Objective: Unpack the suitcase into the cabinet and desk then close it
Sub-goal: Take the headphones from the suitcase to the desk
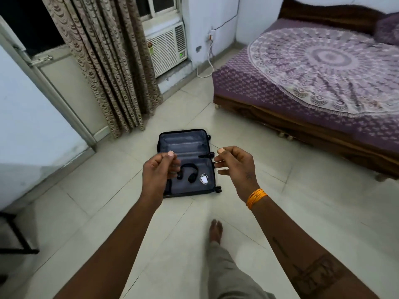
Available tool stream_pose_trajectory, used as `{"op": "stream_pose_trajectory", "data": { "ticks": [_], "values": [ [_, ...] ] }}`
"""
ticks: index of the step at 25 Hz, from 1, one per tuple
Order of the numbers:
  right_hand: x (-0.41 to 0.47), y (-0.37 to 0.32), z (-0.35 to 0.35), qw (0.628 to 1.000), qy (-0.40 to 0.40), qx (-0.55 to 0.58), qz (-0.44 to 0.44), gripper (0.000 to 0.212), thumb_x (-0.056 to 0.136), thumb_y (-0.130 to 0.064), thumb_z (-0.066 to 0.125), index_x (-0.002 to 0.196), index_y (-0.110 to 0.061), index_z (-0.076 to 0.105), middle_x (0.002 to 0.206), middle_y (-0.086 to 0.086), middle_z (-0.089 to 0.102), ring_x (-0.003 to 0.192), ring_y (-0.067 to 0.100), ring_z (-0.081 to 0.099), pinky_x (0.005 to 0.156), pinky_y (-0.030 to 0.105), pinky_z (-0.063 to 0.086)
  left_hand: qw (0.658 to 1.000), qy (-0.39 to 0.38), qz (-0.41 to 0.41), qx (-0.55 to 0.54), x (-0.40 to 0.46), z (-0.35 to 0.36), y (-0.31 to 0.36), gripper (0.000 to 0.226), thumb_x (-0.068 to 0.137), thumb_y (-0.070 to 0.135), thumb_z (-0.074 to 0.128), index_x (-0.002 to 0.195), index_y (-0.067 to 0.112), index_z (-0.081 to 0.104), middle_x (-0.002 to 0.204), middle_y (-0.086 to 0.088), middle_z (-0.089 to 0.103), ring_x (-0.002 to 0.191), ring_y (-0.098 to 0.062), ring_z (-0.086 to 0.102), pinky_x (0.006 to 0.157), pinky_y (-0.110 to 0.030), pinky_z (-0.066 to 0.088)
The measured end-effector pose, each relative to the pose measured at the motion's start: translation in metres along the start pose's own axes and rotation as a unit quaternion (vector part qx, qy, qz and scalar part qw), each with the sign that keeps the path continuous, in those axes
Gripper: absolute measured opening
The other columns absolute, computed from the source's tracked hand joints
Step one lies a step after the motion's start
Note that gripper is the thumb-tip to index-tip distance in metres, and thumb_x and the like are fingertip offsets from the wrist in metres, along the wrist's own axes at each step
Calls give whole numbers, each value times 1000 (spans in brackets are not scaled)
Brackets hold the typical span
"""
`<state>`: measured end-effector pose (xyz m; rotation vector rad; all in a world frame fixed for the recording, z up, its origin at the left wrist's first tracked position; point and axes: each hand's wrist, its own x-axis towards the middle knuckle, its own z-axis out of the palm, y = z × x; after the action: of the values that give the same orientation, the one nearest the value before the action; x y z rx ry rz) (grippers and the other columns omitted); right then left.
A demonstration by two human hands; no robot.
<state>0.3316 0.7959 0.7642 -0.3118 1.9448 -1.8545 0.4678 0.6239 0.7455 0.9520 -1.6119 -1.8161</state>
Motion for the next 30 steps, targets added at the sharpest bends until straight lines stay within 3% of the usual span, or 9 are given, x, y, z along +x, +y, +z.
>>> {"op": "stream_pose_trajectory", "data": {
  "ticks": [6,11,15,22,25,28,30],
  "values": [
    [163,17,64,998,-48,1,52,20,99,-24,69,95,-5,72,89,18,77,74,20,71,72,37,60,993,101,-60,-6,150,-7,-17,34,104,30,61,109,-3,71,99,-19,77,81,-26,70,73,-37,57],
    [281,41,107,992,-73,-14,102,19,99,-24,69,98,-6,73,90,14,77,78,20,73,73,36,62,987,116,-105,22,258,3,-35,28,104,29,63,104,2,74,92,-13,78,77,-22,70,70,-34,57],
    [344,103,132,979,-74,-14,190,15,98,-22,71,94,-8,72,83,10,75,76,21,71,70,33,61,978,93,-172,78,334,-1,-83,26,100,32,68,98,7,75,89,-9,79,76,-21,70,71,-36,56],
    [433,306,169,965,-9,-78,252,18,95,-14,71,84,-1,70,79,23,68,70,24,60,70,40,54,944,70,-296,127,459,-19,-277,24,99,31,69,91,9,73,82,-7,76,70,-18,66,62,-33,54],
    [474,424,190,956,13,-103,274,20,95,-17,70,77,-9,68,73,13,64,71,24,57,71,41,53,936,35,-315,154,516,-25,-394,19,99,32,69,89,16,73,85,-3,76,73,-17,66,63,-34,53],
    [512,555,207,942,32,-130,307,12,92,-24,74,81,-22,71,76,0,69,76,17,62,81,43,58,925,16,-326,194,563,-28,-525,16,97,34,70,101,19,72,98,-6,77,78,-15,68,63,-32,54],
    [529,628,213,927,26,-180,328,20,90,-33,78,97,-15,71,81,-5,69,84,16,64,90,40,56,917,-16,-325,230,585,-29,-601,45,89,54,72,124,25,67,111,-3,75,92,-13,70,75,-34,58]
  ]
}}
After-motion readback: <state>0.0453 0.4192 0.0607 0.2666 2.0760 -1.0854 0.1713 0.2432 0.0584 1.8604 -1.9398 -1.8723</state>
